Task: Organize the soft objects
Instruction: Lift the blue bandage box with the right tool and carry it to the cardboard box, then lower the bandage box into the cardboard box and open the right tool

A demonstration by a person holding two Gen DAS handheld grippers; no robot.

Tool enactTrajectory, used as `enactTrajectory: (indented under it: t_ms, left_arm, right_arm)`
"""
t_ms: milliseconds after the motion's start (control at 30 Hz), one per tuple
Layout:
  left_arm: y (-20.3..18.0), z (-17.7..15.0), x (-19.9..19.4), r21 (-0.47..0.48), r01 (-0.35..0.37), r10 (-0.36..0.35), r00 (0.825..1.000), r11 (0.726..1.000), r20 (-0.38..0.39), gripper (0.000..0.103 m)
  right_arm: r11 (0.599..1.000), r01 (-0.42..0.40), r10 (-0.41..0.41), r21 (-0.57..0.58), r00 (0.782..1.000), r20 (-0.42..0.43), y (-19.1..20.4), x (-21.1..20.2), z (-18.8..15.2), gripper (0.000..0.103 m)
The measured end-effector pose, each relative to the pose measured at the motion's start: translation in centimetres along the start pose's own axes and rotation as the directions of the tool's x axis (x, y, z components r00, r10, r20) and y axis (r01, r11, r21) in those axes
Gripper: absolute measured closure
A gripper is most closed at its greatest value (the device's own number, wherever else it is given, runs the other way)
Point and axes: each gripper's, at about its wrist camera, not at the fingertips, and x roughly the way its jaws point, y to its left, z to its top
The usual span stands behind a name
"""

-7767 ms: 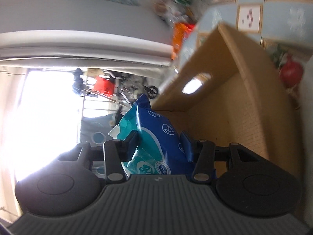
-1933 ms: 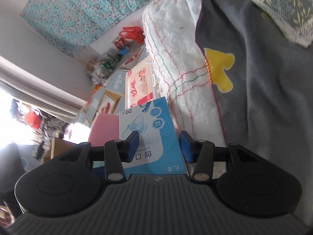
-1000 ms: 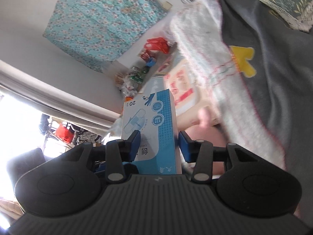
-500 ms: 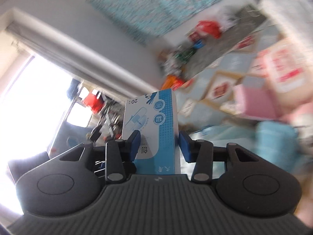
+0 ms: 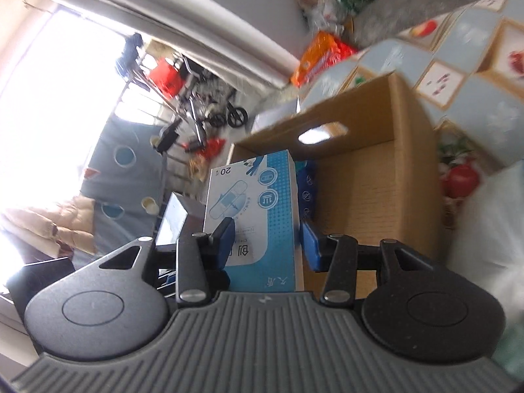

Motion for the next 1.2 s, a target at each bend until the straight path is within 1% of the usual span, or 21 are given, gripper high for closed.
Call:
enactTrajectory:
  t_ms: [100,200,300,333,367,400,433,467,533,600,667,733,800,867,933,967,1033,1100,1167,1200]
  left_arm:
    - [2.4,0.9,0.9,-0.033,-0.024,0.024,1.0,0.999,-0.018,0.065]
    - [3.6,1.9,2.4,-0.041,-0.04,0.039,0.999,0.998,-0.034,0.065]
    - [4.6,2.6,4.1,-0.038,-0.049,0.046,0.997,0.998,-0.062,0.065]
    - [4.8,2.9,4.9,-0.033,-0.063,0.061,0.996,0.997,-0.071,0.065]
    - [4.9,2.9,5.7,-0.02,-0.094,0.092,0.993,0.995,-0.077,0.064]
    - [5.1,2.9,6.5,-0.007,-0.145,0.144,0.987,0.989,-0.077,0.064]
    - [5.4,3.0,7.2,-0.007,-0.187,0.186,0.979,0.982,-0.076,0.06]
    - [5.6,3.0,7.7,-0.009,-0.212,0.211,0.974,0.977,-0.083,0.059]
    - [6.4,3.0,8.7,-0.032,-0.236,0.231,0.966,0.971,-0.112,0.06]
    - [6.7,3.0,8.9,-0.037,-0.235,0.229,0.966,0.971,-0.116,0.06]
    - [6.3,2.9,8.4,-0.021,-0.24,0.237,0.966,0.971,-0.101,0.06]
    - [5.8,3.0,8.0,-0.006,-0.238,0.237,0.967,0.971,-0.089,0.059]
    - [5.2,2.9,7.4,0.009,-0.238,0.238,0.968,0.971,-0.077,0.056]
    - [4.6,2.7,7.0,0.02,-0.237,0.238,0.969,0.971,-0.065,0.049]
    - [3.9,2.6,6.8,0.03,-0.245,0.247,0.967,0.969,-0.062,0.044]
    - [3.4,2.4,6.5,0.034,-0.254,0.255,0.965,0.967,-0.059,0.044]
    - [2.5,1.9,5.9,0.051,-0.267,0.27,0.962,0.962,-0.047,0.043]
    - [1.2,1.2,4.8,0.079,-0.267,0.27,0.962,0.96,-0.031,0.04]
    - [-0.2,0.7,3.7,0.111,-0.261,0.263,0.965,0.959,-0.006,0.037]
    - [-0.9,0.5,3.2,0.128,-0.259,0.26,0.966,0.957,0.01,0.035]
  right_arm:
    - [0.999,0.039,-0.039,-0.008,0.999,-0.015,0.7,2.6,0.6,0.059]
    - [0.996,0.085,-0.085,-0.018,0.996,-0.004,0.9,4.7,1.5,0.059]
    - [0.99,0.137,-0.136,-0.035,0.991,0.016,0.8,5.8,2.6,0.059]
    - [0.987,0.156,-0.155,-0.041,0.988,0.017,0.7,6.2,2.9,0.059]
    - [0.984,0.173,-0.172,-0.052,0.985,0.016,0.7,7.0,3.2,0.059]
    - [0.981,0.185,-0.184,-0.055,0.983,0.015,0.3,7.6,3.5,0.059]
    - [0.979,0.195,-0.195,-0.059,0.981,0.009,0.0,8.1,3.7,0.059]
    - [0.977,0.201,-0.202,-0.068,0.979,0.003,-0.1,8.4,3.8,0.059]
    - [0.976,0.204,-0.205,-0.073,0.979,-0.003,-0.6,9.0,4.0,0.059]
    - [0.978,0.193,-0.195,-0.076,0.981,-0.015,-0.7,9.3,4.0,0.059]
    - [0.977,0.19,-0.192,-0.099,0.981,-0.011,-0.7,9.5,4.0,0.059]
    - [0.979,0.173,-0.174,-0.11,0.985,-0.003,-0.6,9.0,4.1,0.059]
    - [0.984,0.143,-0.143,-0.111,0.99,0.004,-0.5,8.1,4.2,0.059]
    - [0.987,0.116,-0.115,-0.109,0.993,0.014,-0.4,7.1,4.4,0.059]
    - [0.99,0.088,-0.086,-0.108,0.996,0.026,-0.2,5.5,4.4,0.059]
    - [0.991,0.078,-0.074,-0.112,0.997,0.035,0.0,4.4,4.4,0.059]
    - [0.989,0.068,-0.06,-0.13,0.996,0.067,0.2,1.4,4.4,0.058]
    - [0.986,0.078,-0.062,-0.15,0.992,0.106,0.3,-1.9,4.3,0.057]
    - [0.98,0.105,-0.079,-0.168,0.985,0.154,0.1,-5.9,4.2,0.056]
    - [0.977,0.126,-0.093,-0.175,0.978,0.186,-0.1,-8.5,4.0,0.053]
